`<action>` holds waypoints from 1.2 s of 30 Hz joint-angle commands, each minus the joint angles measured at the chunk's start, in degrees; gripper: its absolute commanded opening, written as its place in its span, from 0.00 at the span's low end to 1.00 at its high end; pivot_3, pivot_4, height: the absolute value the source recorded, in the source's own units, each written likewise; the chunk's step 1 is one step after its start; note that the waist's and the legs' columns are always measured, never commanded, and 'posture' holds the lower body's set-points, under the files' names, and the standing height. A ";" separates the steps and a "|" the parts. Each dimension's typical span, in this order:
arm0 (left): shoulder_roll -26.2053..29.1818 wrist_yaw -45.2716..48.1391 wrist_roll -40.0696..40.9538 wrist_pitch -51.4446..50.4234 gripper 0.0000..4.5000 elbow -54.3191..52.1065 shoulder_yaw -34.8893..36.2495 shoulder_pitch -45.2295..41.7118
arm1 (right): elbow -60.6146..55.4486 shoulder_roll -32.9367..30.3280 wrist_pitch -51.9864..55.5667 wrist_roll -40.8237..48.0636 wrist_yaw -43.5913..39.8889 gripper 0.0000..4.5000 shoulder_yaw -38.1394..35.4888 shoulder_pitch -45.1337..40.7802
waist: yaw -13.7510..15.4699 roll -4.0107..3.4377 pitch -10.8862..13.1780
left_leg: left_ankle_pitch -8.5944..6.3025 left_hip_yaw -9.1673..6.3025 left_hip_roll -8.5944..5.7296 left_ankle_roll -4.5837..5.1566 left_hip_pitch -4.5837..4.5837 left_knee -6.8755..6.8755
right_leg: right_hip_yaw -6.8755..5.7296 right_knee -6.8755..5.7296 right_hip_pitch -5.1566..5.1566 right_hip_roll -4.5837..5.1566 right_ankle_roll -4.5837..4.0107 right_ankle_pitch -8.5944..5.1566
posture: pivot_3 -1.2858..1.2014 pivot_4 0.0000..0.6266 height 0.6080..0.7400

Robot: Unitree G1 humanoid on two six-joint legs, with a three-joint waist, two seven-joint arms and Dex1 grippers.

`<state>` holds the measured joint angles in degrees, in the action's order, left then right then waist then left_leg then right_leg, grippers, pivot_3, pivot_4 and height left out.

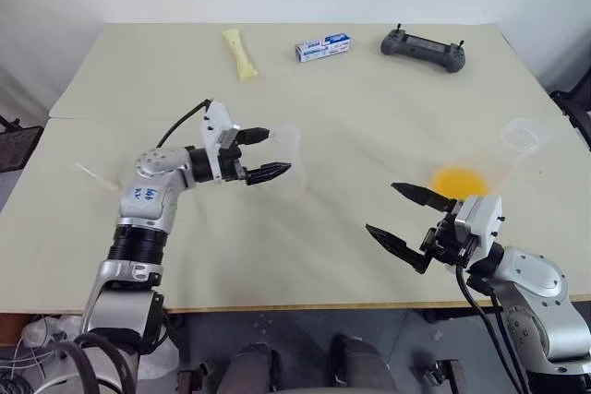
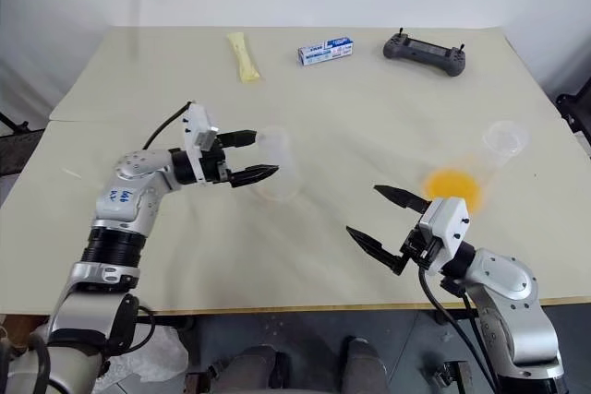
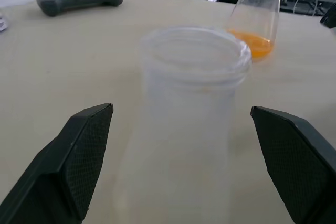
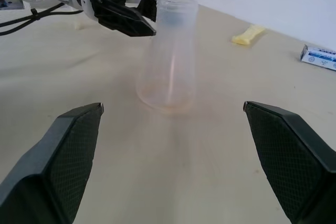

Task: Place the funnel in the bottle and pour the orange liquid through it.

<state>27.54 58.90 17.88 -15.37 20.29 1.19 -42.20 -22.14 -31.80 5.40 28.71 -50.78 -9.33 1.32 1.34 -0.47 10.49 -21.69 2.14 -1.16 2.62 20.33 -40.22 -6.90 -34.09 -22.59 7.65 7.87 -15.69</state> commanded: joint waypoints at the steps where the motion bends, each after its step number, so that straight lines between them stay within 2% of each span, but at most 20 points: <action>1: 2.87 0.95 1.47 -1.63 0.99 -3.90 1.71 1.10 | -0.43 -0.99 -0.42 1.40 -1.12 1.00 -1.06 -0.33 | 0.09 0.00 0.00 | 0.00 0.00 0.00 0.00 0.00 0.00 | 0.00 0.00 0.00 0.00 0.00 0.00 | 0.52 0.24 1.00; 6: 8.55 0.65 2.68 -5.29 0.99 -8.99 5.08 5.82 | 0.58 -1.80 0.01 1.93 -2.82 1.00 -0.91 -0.91 | -0.06 -0.01 0.00 | 0.00 -0.02 0.01 0.00 0.00 0.01 | 0.02 0.00 0.00 0.01 0.00 0.00 | 0.52 0.24 1.00; 10: 13.24 -1.38 6.18 -10.31 0.99 -17.35 11.63 13.27 | 2.15 -2.32 0.06 2.30 -4.05 1.00 -0.87 -2.16 | -0.18 -0.01 0.01 | -0.01 -0.03 0.03 -0.01 -0.03 0.04 | 0.06 -0.01 0.00 0.02 0.00 0.00 | 0.52 0.24 1.00; 12: 14.19 -4.41 8.90 -12.87 0.99 -22.78 18.24 19.32 | 3.43 -2.48 -0.02 2.33 -5.15 1.00 -0.46 -2.95 | -0.25 -0.04 0.02 | -0.01 -0.04 0.04 -0.02 -0.03 0.04 | 0.07 0.01 0.00 0.03 0.00 0.00 | 0.52 0.24 1.00; 14: 14.07 -7.32 11.30 -14.49 0.99 -27.45 24.30 24.69 | 4.25 -2.47 -0.01 2.32 -5.77 1.00 -0.24 -3.52 | -0.35 -0.05 0.03 | -0.02 -0.05 0.06 -0.03 -0.05 0.05 | 0.14 0.01 0.00 0.05 -0.01 0.00 | 0.52 0.24 1.00; 17: 10.26 -12.16 14.56 -15.88 0.99 -37.46 36.46 38.96 | 5.75 -2.35 0.88 2.84 -6.74 1.00 0.36 -4.76 | -0.77 -0.08 0.04 | -0.05 -0.10 0.08 -0.07 -0.06 0.09 | 0.38 0.05 0.01 0.08 -0.02 -0.01 | 0.52 0.24 1.00; 20: 6.62 -14.24 17.25 -16.11 0.99 -42.62 43.16 49.27 | 6.73 -2.46 1.51 3.10 -7.89 1.00 0.90 -5.35 | -1.10 -0.07 0.04 | -0.08 -0.11 0.09 -0.09 -0.10 0.13 | 0.57 0.11 0.04 0.09 -0.02 -0.01 | 0.52 0.24 1.00; 27: -1.30 -21.21 18.88 -13.32 0.99 -48.66 48.22 61.26 | 10.42 -2.71 2.26 2.96 -10.40 1.00 1.91 -8.92 | 0.07 -0.08 0.04 | -0.10 -0.13 0.05 -0.08 -0.14 0.04 | 0.74 0.20 0.15 0.17 -0.11 -0.05 | 0.52 0.24 1.00; 31: -3.08 -26.08 15.04 -9.91 0.99 -46.05 45.21 60.35 | 12.30 -2.41 2.29 2.53 -11.85 1.00 2.91 -10.92 | 0.04 -0.08 0.04 | -0.12 -0.15 0.05 -0.09 -0.13 0.05 | 0.72 0.17 0.11 0.45 -0.16 -0.07 | 0.52 0.24 1.00; 36: -2.63 -29.21 13.44 -9.64 0.99 -43.50 40.17 58.00 | 12.80 -2.25 2.08 2.26 -11.94 1.00 2.98 -11.94 | -0.11 -0.09 0.03 | -0.12 -0.08 0.02 -0.08 -0.13 0.09 | 0.69 0.14 0.06 0.21 -0.16 -0.08 | 0.52 0.24 1.00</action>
<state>24.65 30.75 32.17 -26.11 -23.79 41.49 16.02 -8.36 -33.72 7.80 30.58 -62.51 -5.79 -10.34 1.23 -0.56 10.52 -21.82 2.06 -1.13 2.54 20.20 -40.12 -6.21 -33.96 -22.54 7.85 7.71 -15.77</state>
